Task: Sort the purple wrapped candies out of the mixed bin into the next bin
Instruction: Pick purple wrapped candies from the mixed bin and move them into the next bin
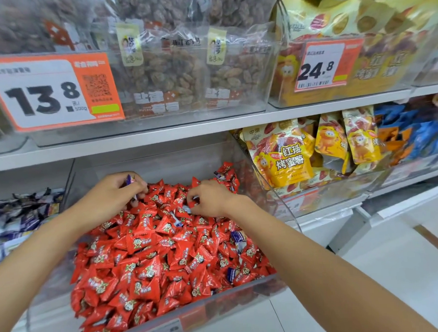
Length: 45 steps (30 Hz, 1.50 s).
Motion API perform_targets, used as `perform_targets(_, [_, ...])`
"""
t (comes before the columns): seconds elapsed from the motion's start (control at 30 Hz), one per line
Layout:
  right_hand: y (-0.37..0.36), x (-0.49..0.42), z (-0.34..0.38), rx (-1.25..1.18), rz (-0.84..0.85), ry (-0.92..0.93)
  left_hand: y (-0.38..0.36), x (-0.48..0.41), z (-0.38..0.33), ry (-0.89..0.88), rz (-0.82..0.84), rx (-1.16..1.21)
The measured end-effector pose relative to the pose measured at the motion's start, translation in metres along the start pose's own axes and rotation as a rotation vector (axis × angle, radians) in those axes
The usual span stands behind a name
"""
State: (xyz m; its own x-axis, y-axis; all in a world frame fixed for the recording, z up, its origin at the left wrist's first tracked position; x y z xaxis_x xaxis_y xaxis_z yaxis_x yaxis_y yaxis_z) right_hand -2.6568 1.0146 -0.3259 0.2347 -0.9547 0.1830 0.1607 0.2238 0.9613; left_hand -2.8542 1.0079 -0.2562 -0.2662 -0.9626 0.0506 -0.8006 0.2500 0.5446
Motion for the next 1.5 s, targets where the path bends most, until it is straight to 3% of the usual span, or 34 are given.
perform_targets(0.17, [-0.006,0.002,-0.003,-0.003,0.109,-0.027,-0.001,0.001,-0.002,0.003,0.013,-0.004])
perform_targets(0.4, [-0.006,0.0,-0.011,-0.463,-0.001,0.002,0.0,-0.001,0.0,0.012,0.019,-0.024])
perform_targets(0.53, [-0.012,0.002,-0.014,-0.278,0.113,-0.096,0.0,0.0,0.0,0.001,0.02,-0.031])
perform_targets(0.6, [-0.012,0.003,-0.007,-0.315,0.129,-0.094,0.0,0.0,-0.001,-0.003,0.015,-0.038])
perform_targets(0.7, [-0.003,0.004,-0.008,-0.587,0.018,-0.091,0.0,-0.002,0.001,-0.011,0.003,-0.026])
perform_targets(0.8, [0.019,0.013,-0.014,-0.585,-0.208,-0.104,-0.001,-0.003,0.002,-0.01,0.008,-0.008])
perform_targets(0.9, [0.042,0.034,-0.014,-0.536,-0.263,-0.094,-0.002,-0.003,0.001,-0.005,0.015,0.024])
perform_targets(0.97, [0.051,0.044,-0.014,-0.628,-0.277,-0.058,-0.001,-0.002,0.0,-0.009,0.02,0.03])
perform_targets(1.03, [0.05,0.047,-0.009,-0.79,-0.223,-0.015,-0.001,-0.001,0.0,-0.009,0.017,0.022])
perform_targets(1.2, [0.031,0.043,-0.003,-0.902,-0.08,-0.018,0.0,-0.001,-0.001,-0.003,0.017,0.012])
perform_targets(1.3, [0.015,0.036,0.008,-0.742,0.071,-0.012,0.0,-0.001,-0.001,-0.005,0.019,-0.003])
perform_targets(1.5, [-0.008,0.014,0.029,-0.538,0.133,0.035,0.0,-0.002,0.001,-0.008,0.012,0.003])
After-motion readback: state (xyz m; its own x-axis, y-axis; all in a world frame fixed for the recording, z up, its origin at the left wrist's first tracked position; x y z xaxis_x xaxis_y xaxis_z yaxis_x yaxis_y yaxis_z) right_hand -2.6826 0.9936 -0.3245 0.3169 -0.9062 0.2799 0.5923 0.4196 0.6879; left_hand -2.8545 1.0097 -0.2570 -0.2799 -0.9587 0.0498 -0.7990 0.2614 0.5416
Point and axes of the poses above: each hand's wrist, its own x-axis away from the middle knuckle, its own y-axis out of the back of the hand, z = x × y, the point moved 4 cm from there along -x, towards the middle knuckle, and after that the axes turned 4 degrees about x, right-handed, at the moved point
